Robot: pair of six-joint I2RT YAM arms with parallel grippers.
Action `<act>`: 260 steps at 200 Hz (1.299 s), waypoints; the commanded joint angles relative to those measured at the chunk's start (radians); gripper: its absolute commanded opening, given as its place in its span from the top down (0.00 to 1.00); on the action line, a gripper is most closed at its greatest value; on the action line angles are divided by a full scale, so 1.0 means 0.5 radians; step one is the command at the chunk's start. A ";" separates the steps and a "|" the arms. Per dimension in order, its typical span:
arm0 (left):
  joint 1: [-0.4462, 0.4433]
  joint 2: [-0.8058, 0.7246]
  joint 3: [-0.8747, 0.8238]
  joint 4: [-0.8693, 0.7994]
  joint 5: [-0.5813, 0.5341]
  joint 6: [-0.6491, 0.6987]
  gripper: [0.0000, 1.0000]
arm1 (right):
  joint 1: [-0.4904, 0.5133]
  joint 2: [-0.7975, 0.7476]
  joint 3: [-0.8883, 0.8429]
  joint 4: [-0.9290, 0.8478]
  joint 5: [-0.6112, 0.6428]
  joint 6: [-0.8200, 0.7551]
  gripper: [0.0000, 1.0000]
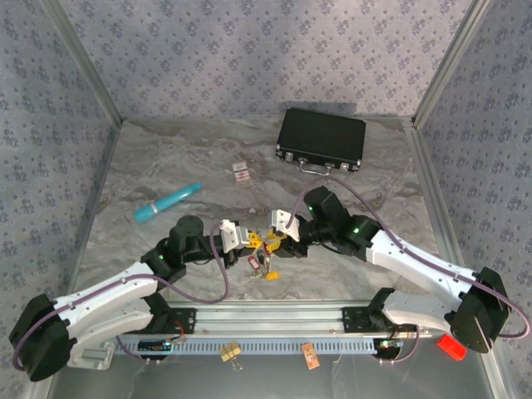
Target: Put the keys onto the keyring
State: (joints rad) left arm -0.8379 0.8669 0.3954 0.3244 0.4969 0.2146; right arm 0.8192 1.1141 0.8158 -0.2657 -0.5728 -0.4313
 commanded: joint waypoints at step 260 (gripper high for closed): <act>-0.003 0.002 0.239 -0.384 -0.037 0.175 0.61 | 0.205 0.307 0.646 -0.765 0.382 -0.417 1.00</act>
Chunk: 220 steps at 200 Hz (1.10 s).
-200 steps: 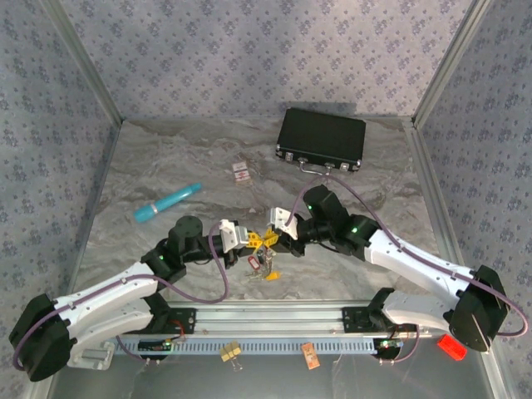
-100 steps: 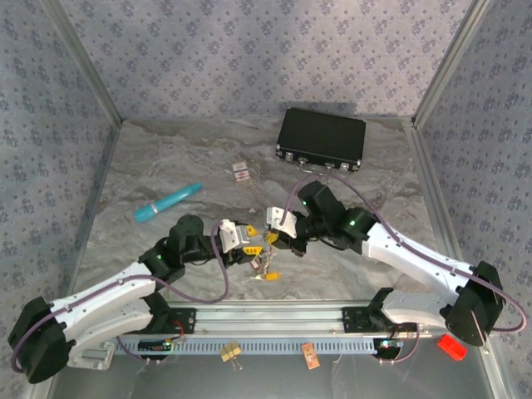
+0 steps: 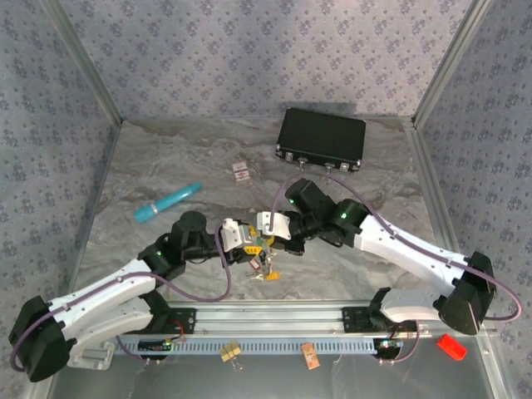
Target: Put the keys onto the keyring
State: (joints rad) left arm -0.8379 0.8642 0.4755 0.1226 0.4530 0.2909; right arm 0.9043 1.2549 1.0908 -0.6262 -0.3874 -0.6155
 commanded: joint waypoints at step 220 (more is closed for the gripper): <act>-0.005 -0.021 -0.168 0.558 0.082 -0.229 1.00 | -0.247 -0.475 -0.578 0.711 -0.409 0.495 0.66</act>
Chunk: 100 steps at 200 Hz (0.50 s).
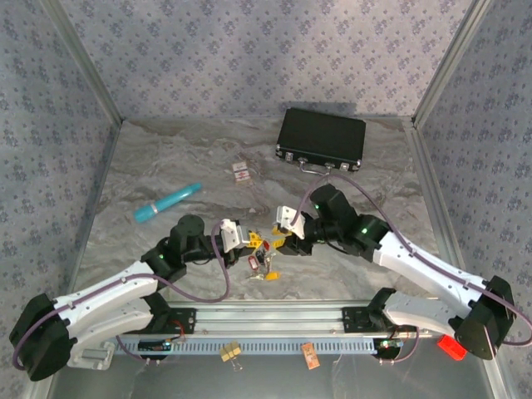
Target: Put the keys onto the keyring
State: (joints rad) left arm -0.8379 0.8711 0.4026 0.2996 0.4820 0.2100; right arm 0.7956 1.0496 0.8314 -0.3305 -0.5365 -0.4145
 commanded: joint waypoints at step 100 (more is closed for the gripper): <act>-0.005 -0.038 -0.070 0.284 0.022 -0.104 1.00 | -0.072 -0.025 -0.132 0.378 -0.274 0.170 0.64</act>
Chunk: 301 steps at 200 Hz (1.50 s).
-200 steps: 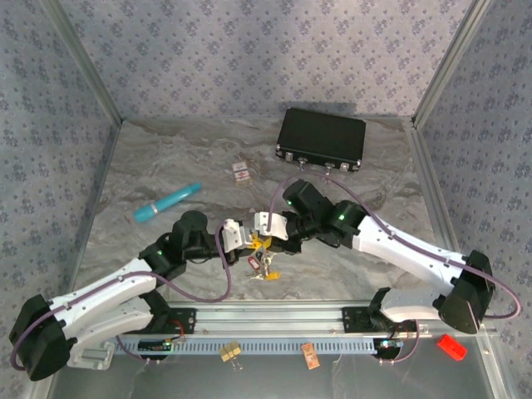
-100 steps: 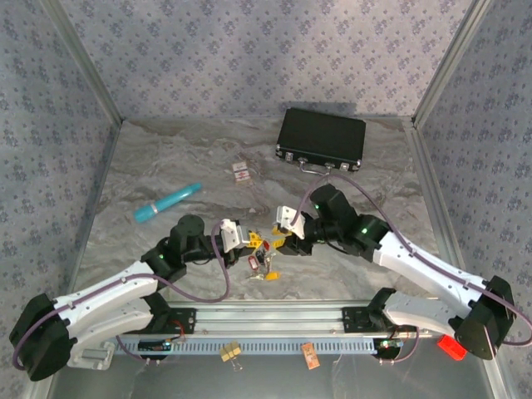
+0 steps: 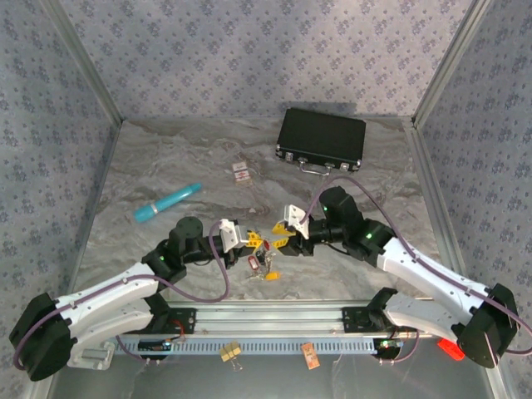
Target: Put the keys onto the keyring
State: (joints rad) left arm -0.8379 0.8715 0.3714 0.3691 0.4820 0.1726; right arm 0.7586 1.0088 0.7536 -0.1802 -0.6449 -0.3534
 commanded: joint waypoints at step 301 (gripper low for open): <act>-0.004 -0.055 0.211 -0.394 -0.054 0.207 0.53 | 0.198 0.496 0.676 -0.781 0.274 -0.496 1.00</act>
State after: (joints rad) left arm -0.8379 0.8341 0.4393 0.1879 0.4297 0.2520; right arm 0.8394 1.2392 1.0340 -0.5098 -0.5259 -0.5556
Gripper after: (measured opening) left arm 0.476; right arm 0.052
